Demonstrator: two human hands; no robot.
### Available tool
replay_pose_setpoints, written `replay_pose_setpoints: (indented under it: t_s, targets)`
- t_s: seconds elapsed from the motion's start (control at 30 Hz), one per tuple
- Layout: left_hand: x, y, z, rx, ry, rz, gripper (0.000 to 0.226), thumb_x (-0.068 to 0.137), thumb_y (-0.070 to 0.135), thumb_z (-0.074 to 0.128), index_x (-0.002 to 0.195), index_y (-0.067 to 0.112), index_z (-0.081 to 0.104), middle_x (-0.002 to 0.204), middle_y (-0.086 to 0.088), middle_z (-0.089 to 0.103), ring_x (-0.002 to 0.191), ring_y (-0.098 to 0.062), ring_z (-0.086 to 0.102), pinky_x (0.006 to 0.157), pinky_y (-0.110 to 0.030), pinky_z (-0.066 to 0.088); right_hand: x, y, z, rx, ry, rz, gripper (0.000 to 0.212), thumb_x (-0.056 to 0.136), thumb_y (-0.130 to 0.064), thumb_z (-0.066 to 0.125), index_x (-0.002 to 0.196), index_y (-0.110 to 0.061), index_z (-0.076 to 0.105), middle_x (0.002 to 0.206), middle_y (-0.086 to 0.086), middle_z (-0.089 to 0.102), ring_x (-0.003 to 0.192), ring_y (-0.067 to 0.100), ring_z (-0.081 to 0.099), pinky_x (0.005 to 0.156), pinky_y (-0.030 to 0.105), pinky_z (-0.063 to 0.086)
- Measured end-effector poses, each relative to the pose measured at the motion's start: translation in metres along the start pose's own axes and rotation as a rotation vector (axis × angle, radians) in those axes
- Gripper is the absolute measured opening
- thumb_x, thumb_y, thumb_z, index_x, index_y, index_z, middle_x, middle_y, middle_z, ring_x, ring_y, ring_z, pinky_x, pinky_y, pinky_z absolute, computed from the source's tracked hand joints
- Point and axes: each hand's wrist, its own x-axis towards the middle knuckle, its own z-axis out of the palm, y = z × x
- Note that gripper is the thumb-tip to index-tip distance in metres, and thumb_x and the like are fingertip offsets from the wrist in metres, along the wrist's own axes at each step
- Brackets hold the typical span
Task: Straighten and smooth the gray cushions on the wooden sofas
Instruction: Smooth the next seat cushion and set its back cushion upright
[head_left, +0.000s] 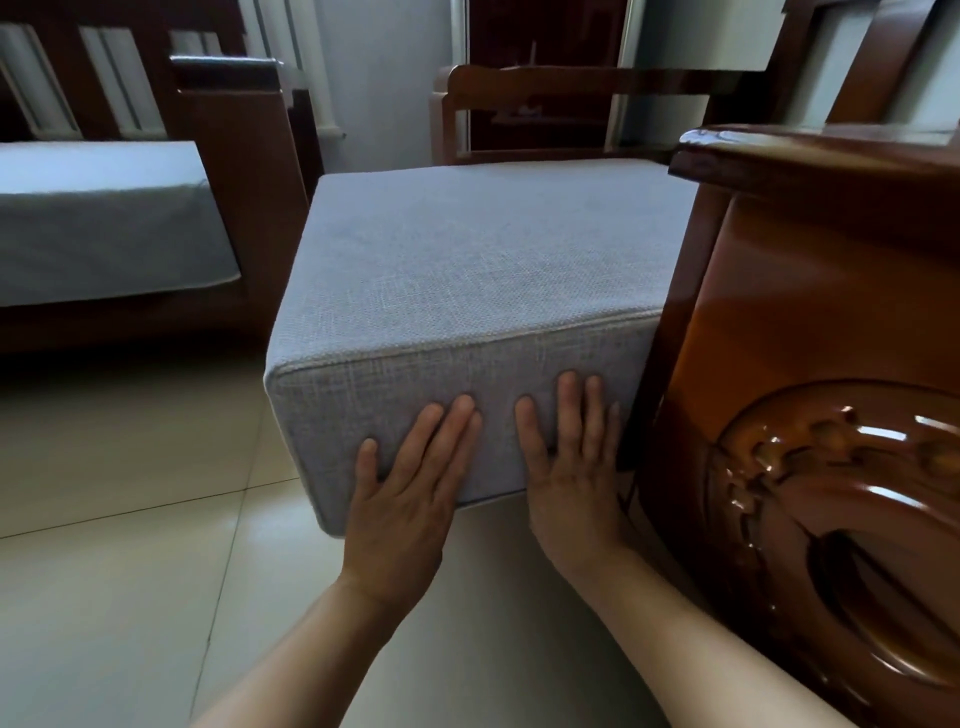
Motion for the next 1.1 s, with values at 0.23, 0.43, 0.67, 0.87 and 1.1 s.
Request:
replay_pose_setpoints:
  t_s: [0.23,0.43,0.67,0.87,1.1]
  targets:
    - [0.011,-0.007,-0.006,-0.038,-0.019,-0.040,0.111,0.058,-0.003,0.058,0.153,0.016,0.003,0.161,0.003,-0.004,0.147,-0.013,-0.002,0.114,-0.047,-0.004,0.016,-0.009,0.000,0.105,0.061,0.054,0.042,0.105,-0.014,0.018,0.145,-0.026,0.012,0.153,0.015,0.001,0.144,0.039,0.004,0.116,0.059,0.007]
    - [0.045,-0.024,-0.030,-0.055,0.008,-0.064,0.116,0.058,0.003,0.069,0.153,0.013,0.005,0.161,-0.001,-0.003,0.148,-0.016,0.000,0.115,-0.048,-0.006,0.054,-0.018,-0.025,0.179,0.069,0.096,0.062,0.095,-0.010,0.035,0.148,-0.029,0.009,0.156,0.011,0.002,0.147,0.032,-0.005,0.116,0.058,0.006]
    - [0.081,-0.041,-0.054,-0.072,0.002,-0.105,0.118,0.060,0.015,0.077,0.153,0.015,0.003,0.161,-0.001,-0.002,0.148,-0.017,0.003,0.115,-0.049,-0.003,0.095,-0.022,-0.049,0.180,0.059,0.108,0.085,0.083,0.004,0.061,0.150,-0.026,0.016,0.157,0.011,0.006,0.146,0.035,0.000,0.117,0.054,0.002]
    - [0.114,-0.056,-0.077,-0.125,0.023,-0.155,0.112,0.061,0.025,0.077,0.151,0.014,0.012,0.159,-0.003,0.010,0.146,-0.019,0.010,0.113,-0.052,-0.004,0.137,-0.024,-0.068,0.171,0.044,0.131,0.092,0.078,0.005,0.068,0.149,-0.025,0.017,0.157,0.010,0.007,0.145,0.036,0.003,0.114,0.056,0.009]
    - [0.167,-0.088,-0.106,-0.082,-0.012,-0.183,0.121,0.044,0.027,0.081,0.149,0.020,0.021,0.159,-0.002,0.012,0.146,-0.021,0.013,0.105,-0.062,0.010,0.208,-0.026,-0.097,0.188,-0.080,0.166,0.097,0.076,0.005,0.067,0.152,-0.026,0.016,0.160,0.010,0.003,0.145,0.029,-0.007,0.113,0.046,-0.002]
